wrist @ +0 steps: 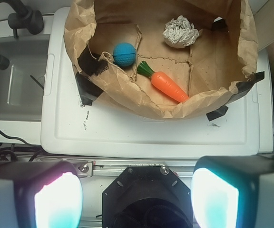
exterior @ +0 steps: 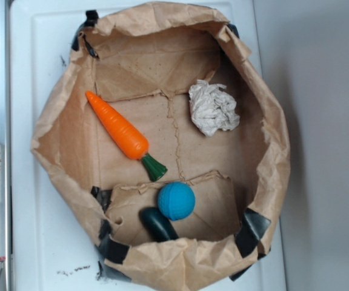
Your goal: Grab the carrot.
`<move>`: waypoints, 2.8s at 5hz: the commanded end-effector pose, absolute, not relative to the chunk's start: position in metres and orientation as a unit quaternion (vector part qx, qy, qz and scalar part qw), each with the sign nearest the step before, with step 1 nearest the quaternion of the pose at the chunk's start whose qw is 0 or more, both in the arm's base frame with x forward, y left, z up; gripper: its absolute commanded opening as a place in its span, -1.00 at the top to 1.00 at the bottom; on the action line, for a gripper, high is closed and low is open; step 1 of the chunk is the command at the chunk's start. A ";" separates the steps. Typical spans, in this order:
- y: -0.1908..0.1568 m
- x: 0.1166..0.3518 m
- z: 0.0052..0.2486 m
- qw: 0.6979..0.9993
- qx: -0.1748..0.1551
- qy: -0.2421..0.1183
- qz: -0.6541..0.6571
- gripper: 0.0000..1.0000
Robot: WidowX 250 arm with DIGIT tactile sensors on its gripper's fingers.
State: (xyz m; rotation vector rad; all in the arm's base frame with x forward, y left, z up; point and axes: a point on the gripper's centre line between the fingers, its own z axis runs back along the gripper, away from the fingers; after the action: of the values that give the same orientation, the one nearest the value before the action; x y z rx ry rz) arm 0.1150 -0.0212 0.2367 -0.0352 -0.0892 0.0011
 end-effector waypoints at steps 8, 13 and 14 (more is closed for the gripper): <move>0.039 0.217 0.189 0.984 -0.043 -0.070 -0.156 -1.00; 0.047 0.229 0.152 0.961 -0.074 -0.072 -0.255 -1.00; 0.053 0.231 0.132 0.952 -0.052 -0.111 -0.280 -1.00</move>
State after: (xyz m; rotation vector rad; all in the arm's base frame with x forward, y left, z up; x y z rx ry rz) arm 0.2257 0.0515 0.1202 -0.1334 -0.1841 -0.5702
